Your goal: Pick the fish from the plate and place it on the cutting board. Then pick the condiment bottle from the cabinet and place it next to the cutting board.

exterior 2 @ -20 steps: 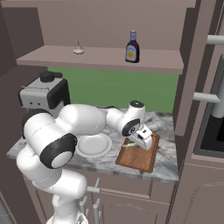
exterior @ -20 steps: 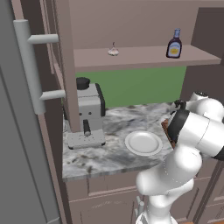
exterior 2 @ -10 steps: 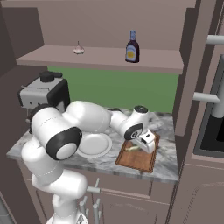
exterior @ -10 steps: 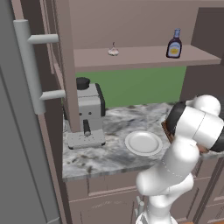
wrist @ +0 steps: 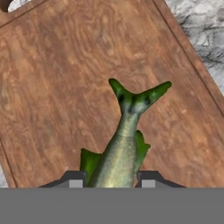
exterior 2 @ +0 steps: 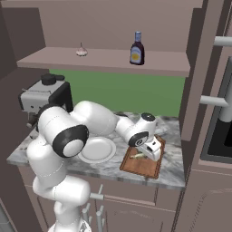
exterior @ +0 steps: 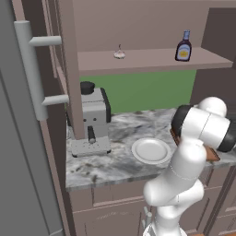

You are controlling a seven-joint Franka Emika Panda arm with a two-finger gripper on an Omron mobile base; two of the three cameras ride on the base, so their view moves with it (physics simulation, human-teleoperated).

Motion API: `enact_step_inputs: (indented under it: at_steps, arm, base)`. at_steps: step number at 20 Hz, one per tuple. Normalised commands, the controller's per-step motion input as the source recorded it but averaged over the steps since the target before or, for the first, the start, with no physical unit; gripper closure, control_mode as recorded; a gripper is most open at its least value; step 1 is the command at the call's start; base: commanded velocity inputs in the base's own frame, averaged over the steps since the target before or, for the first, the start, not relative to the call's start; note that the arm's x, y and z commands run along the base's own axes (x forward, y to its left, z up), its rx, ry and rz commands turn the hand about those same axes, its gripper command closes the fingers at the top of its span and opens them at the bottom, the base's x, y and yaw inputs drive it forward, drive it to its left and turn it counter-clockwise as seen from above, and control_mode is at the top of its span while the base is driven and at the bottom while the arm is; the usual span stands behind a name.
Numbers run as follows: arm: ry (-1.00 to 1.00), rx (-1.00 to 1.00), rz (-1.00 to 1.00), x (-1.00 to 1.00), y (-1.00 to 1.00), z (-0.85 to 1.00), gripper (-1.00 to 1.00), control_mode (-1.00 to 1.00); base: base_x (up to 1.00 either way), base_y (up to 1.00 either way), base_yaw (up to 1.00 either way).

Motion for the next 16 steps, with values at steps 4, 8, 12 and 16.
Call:
enact_step_inputs:
  at_steps: [4,8,12,16]
  arm:
    - [0.0,0.0,0.0,0.08,0.0,-0.15,1.0,-1.0]
    - [0.0,0.0,0.0,0.08,0.0,-0.2,1.0,-1.0]
    - [0.0,0.0,0.0,0.06,0.0,-0.21,1.0,-1.0]
    - [0.0,0.0,0.0,0.04,0.0,-0.12,-1.0,-1.0]
  base:
    - [0.0,0.0,0.0]
    - [0.0,0.0,0.0]
    - [0.0,0.0,0.0]
    - [0.0,0.0,0.0]
